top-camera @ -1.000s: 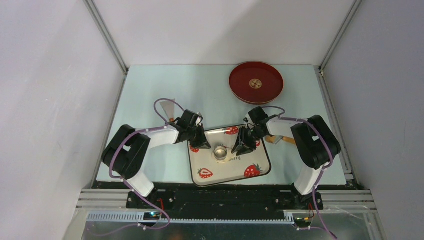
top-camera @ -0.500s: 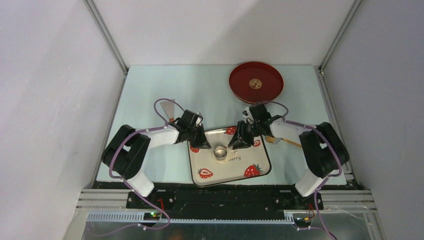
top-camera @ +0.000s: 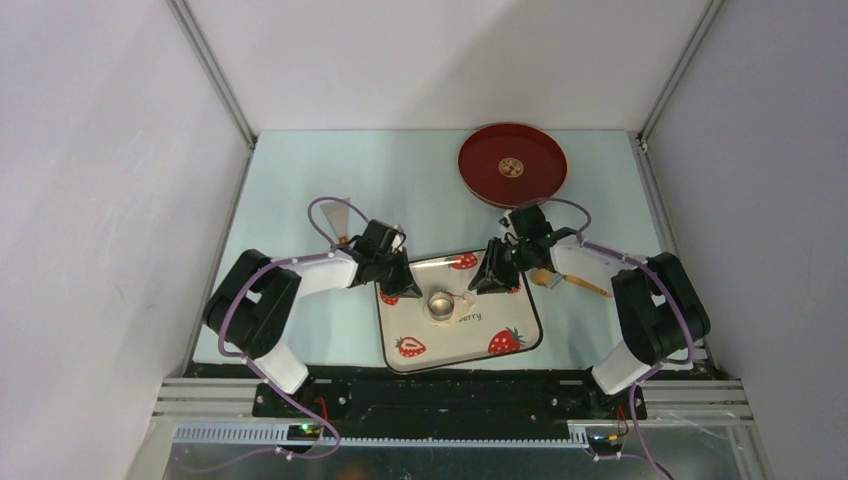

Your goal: Roll out the dumpling wrappers from the dough

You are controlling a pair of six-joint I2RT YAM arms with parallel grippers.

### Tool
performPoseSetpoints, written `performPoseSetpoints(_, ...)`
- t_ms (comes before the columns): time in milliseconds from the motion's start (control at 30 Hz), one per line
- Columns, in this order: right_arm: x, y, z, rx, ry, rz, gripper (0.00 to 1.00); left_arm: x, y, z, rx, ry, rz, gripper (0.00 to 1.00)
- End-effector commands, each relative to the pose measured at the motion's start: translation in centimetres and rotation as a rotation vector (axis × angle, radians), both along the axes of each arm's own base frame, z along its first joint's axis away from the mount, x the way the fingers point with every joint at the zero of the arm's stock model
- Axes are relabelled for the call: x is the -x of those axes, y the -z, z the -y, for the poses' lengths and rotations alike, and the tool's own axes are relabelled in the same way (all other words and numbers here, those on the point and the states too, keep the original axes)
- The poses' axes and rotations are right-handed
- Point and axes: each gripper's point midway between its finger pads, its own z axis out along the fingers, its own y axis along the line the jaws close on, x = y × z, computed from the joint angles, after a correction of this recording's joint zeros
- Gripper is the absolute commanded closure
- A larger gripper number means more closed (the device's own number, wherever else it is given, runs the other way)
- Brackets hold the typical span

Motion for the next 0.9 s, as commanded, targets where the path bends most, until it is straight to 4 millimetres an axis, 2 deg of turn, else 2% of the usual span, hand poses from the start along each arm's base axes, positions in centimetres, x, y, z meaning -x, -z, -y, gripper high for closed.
performPoseSetpoints(0,0.9,2.7,1.0,0.054,0.009,-0.084,0.68,3.0,5.0,-4.9,-0.249,-0.022,-0.112,1.00)
performPoseSetpoints(167,1.6,4.9,0.6,0.031,0.009,-0.160,0.68,3.0,5.0,-4.9,-0.248,-0.021,-0.112,1.00)
performPoseSetpoints(367,2.0,6.0,0.3,0.020,0.005,-0.193,0.69,3.0,5.1,-4.9,-0.248,-0.020,-0.112,1.00)
performPoseSetpoints(633,1.4,6.5,-0.2,0.003,0.014,-0.186,0.75,3.0,5.1,-4.9,-0.249,-0.017,-0.112,1.00)
performPoseSetpoints(867,1.1,4.8,-1.7,-0.041,-0.019,-0.124,0.81,3.0,5.1,-4.9,-0.248,-0.016,-0.113,1.00)
